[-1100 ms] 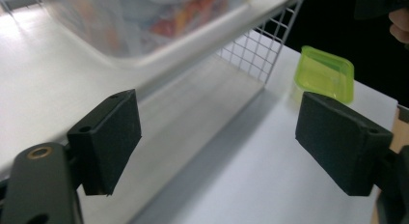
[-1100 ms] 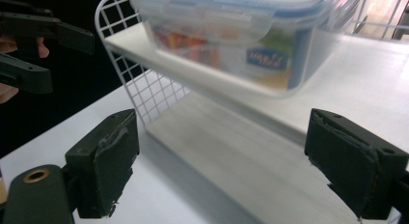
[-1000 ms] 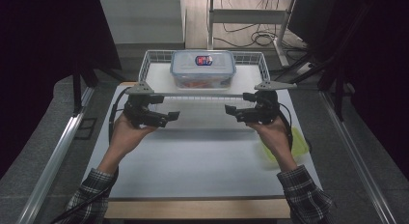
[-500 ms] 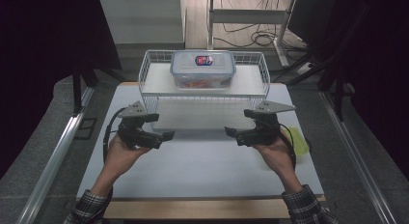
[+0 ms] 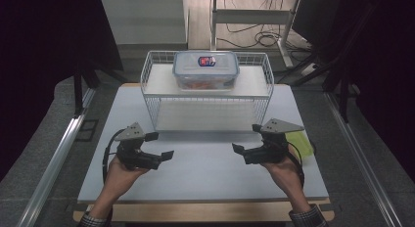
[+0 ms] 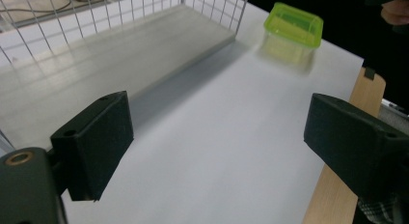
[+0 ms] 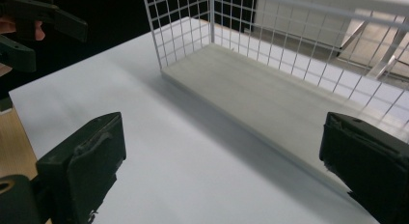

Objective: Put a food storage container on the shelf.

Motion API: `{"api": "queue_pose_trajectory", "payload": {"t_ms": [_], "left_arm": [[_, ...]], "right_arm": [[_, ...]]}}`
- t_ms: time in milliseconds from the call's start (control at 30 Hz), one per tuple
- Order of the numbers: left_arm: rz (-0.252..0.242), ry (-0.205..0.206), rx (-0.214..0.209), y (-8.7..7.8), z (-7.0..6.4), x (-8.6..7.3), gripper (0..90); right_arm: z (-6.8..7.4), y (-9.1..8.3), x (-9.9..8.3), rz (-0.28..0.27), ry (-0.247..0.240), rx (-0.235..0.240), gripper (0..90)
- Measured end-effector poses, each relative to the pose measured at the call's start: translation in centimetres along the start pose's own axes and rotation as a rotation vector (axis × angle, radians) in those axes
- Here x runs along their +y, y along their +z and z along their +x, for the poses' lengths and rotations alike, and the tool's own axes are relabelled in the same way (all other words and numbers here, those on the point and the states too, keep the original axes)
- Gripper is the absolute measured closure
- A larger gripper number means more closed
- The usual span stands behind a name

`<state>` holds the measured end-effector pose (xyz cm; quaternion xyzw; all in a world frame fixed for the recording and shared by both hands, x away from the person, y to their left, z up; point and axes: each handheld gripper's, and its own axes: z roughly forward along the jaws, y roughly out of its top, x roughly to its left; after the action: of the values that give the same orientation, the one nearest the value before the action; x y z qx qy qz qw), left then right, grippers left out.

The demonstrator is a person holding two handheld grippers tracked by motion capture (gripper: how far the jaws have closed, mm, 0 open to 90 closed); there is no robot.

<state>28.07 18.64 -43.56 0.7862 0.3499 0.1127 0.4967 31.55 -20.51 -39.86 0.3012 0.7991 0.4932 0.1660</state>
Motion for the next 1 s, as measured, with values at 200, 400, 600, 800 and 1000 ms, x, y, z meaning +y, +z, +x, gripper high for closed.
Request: {"api": "queue_pose_trajectory", "payload": {"t_ms": [200,400,600,800,1000], "left_arm": [[0.001,0.002,-0.01,0.6,-0.5,-1.1,9.2],[0.01,0.016,-0.003,1.1,-1.2,-2.3,6.2],[0.011,-0.002,-0.002,1.5,-1.5,-4.2,4.8],[0.049,0.023,0.029,2.1,-2.4,-5.7,3.4],[0.049,0.025,-0.003,2.1,-3.0,-7.2,5.7]], "right_arm": [[0.4,0.3,-1.7,0.027,0.002,-0.004,0.5],[1.1,0.4,-3.0,0.029,0.008,0.003,0.5],[1.8,0.7,-4.2,0.038,0.001,0.004,0.6],[2.2,1.4,-5.7,0.049,0.022,0.012,0.9],[2.6,1.7,-7.1,0.085,0.001,0.002,1.2]]}}
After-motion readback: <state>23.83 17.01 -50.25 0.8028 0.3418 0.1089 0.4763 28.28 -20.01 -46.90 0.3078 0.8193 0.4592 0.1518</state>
